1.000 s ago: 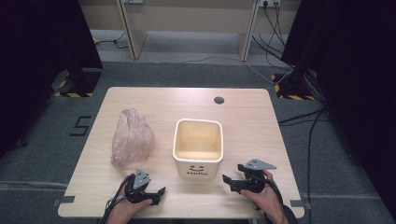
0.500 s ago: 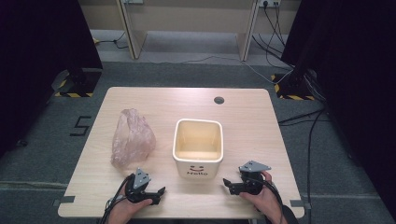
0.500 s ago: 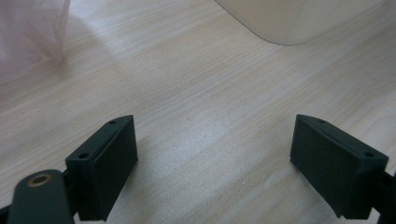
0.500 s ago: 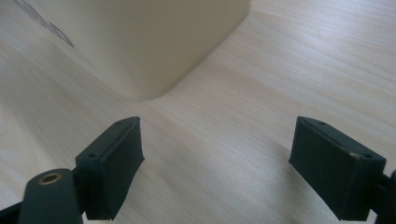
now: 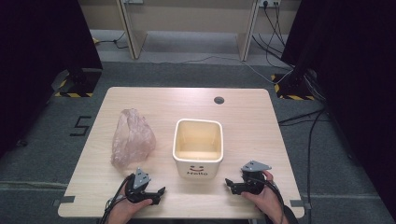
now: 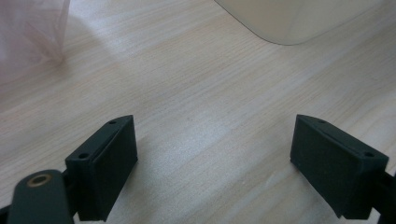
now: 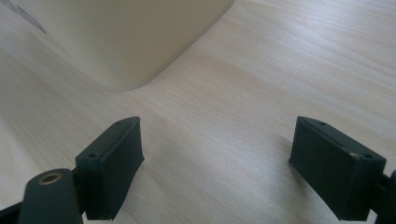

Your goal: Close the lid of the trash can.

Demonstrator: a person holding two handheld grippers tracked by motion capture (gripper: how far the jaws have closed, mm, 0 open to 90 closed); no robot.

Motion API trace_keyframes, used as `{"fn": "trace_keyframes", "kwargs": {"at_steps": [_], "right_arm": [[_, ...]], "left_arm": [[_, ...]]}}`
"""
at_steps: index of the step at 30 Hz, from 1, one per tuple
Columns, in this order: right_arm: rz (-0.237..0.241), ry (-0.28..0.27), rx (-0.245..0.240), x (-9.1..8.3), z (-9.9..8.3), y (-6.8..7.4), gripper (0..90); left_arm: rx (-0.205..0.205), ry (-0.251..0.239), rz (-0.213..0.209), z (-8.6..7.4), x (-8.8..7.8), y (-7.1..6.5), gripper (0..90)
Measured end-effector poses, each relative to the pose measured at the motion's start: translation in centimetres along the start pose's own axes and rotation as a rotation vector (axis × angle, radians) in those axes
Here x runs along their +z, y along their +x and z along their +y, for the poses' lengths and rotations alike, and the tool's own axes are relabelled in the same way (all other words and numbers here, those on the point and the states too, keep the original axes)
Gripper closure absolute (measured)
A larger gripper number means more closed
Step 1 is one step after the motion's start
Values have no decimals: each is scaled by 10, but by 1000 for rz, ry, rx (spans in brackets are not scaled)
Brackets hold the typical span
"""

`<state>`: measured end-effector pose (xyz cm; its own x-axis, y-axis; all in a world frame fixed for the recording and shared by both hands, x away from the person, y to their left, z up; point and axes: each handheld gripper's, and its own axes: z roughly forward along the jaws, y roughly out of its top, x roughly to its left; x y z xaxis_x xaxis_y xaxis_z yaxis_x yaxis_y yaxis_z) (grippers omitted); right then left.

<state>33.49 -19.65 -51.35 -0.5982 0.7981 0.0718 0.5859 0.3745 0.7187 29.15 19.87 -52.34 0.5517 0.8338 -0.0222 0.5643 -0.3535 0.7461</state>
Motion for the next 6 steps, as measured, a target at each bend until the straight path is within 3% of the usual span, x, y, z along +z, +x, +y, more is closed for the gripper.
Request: {"fn": "trace_keyframes", "kwargs": {"at_steps": [6], "right_arm": [[-10,-6,16,-1,0,-3,171]], "left_arm": [[0,0,0,0,0,0,138]]}}
